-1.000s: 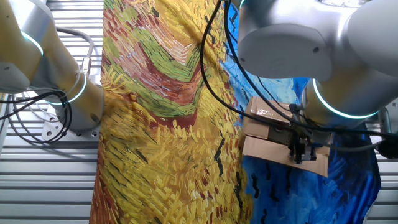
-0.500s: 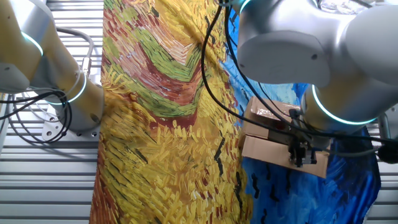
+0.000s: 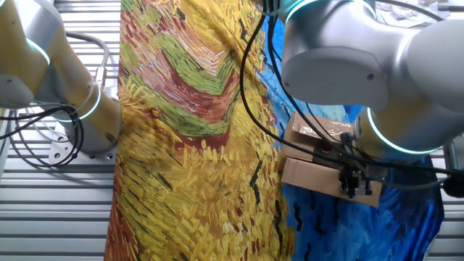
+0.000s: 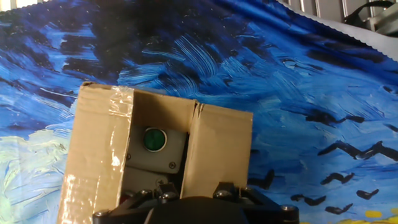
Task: Open a box
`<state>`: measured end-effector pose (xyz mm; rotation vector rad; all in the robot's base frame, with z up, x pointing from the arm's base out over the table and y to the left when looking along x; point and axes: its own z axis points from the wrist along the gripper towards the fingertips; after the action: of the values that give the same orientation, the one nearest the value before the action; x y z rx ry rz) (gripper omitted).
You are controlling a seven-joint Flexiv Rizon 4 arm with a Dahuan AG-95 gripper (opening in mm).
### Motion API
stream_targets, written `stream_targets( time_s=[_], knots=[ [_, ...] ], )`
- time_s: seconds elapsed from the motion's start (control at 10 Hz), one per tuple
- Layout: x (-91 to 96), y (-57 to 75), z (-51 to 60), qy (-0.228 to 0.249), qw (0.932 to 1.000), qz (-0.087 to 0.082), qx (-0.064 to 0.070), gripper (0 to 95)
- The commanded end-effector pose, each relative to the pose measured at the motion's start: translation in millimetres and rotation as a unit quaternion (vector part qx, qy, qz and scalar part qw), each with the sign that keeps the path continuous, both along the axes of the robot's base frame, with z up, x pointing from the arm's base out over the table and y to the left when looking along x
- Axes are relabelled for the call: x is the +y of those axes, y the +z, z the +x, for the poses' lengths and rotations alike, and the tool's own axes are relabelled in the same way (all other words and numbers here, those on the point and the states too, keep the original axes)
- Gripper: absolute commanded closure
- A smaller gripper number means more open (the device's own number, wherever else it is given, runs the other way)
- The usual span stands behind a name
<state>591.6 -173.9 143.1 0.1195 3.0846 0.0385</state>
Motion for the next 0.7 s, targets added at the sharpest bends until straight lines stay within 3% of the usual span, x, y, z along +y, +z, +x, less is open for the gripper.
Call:
stream_targets(
  time_s=[0.1, 0.7],
  knots=[
    [0.3, -1.0, 0.8, -0.001, 1.0, 0.002, 0.001, 57.0],
    [5.3, -12.9, 6.6, -0.004, 1.0, 0.002, -0.001, 57.0]
  ],
)
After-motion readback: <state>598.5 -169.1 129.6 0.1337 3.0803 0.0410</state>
